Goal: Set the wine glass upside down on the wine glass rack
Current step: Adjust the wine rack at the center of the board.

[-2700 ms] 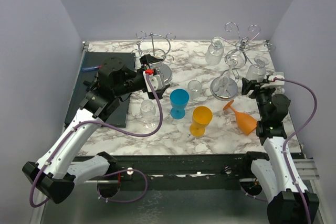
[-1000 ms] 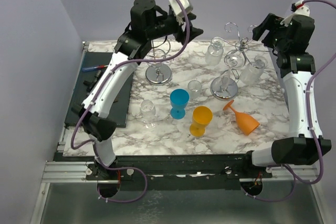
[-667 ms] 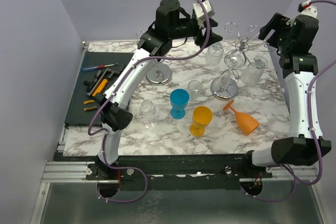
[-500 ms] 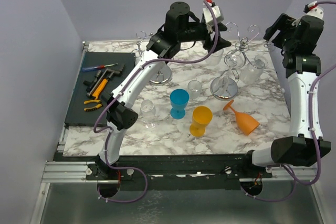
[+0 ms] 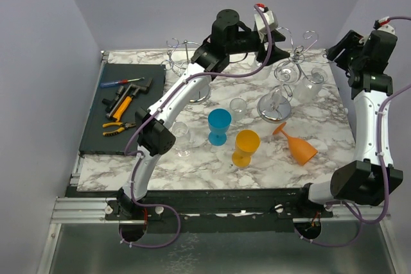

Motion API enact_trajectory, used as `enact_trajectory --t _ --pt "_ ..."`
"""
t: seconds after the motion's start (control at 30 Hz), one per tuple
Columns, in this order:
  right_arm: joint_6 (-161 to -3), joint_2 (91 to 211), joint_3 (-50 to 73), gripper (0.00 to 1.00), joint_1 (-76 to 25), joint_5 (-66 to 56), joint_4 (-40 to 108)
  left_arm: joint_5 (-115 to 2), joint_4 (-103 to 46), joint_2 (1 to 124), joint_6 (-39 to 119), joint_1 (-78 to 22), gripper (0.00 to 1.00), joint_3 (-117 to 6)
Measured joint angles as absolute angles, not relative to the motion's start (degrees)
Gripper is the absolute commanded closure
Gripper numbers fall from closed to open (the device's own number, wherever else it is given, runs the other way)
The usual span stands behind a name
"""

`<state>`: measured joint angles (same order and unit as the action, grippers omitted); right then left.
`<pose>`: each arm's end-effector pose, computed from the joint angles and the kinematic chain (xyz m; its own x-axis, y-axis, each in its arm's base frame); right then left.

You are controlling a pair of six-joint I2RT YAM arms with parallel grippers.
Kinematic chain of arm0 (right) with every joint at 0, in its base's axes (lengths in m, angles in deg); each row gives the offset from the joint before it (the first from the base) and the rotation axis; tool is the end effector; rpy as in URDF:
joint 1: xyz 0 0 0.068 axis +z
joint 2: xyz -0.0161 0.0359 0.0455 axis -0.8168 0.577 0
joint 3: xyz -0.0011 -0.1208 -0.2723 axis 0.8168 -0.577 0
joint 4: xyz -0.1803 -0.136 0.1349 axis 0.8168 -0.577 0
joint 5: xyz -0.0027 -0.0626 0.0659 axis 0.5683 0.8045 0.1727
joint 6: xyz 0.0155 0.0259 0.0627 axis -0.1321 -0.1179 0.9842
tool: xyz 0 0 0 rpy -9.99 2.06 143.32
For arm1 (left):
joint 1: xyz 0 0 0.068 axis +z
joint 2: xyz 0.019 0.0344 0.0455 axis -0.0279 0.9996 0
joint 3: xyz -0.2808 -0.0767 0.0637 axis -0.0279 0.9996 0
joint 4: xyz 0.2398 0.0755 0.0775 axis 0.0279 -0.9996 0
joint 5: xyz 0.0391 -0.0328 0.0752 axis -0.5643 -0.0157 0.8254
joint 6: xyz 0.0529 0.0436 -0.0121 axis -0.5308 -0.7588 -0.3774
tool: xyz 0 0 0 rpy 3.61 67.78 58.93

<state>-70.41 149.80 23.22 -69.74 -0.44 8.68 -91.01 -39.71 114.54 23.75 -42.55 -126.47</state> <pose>0.3191 -0.0826 0.4509 -0.2142 0.3858 -0.8974 0.2980 0.9007 0.3162 0.3754 -0.3769 0.4834 0.1673 -0.0662 -0.9837 0.9806 0.1149 0.1591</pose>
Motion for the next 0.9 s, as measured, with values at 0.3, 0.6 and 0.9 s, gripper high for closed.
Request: enact_trajectory --t 0.3,0.6,0.9 --pt "-67.6 149.5 21.2 0.51 -71.8 -4.9 10.2 -91.9 -33.1 116.4 28.6 -43.0 0.43 -126.0" --pt "-65.7 146.9 19.0 0.66 -71.8 -6.9 11.3 -92.4 -31.8 117.2 29.3 -43.6 0.5 -126.0" --pt "-64.8 145.4 17.8 0.91 -71.9 -7.6 11.7 -91.1 -31.6 119.9 28.0 -45.3 0.54 -126.0"
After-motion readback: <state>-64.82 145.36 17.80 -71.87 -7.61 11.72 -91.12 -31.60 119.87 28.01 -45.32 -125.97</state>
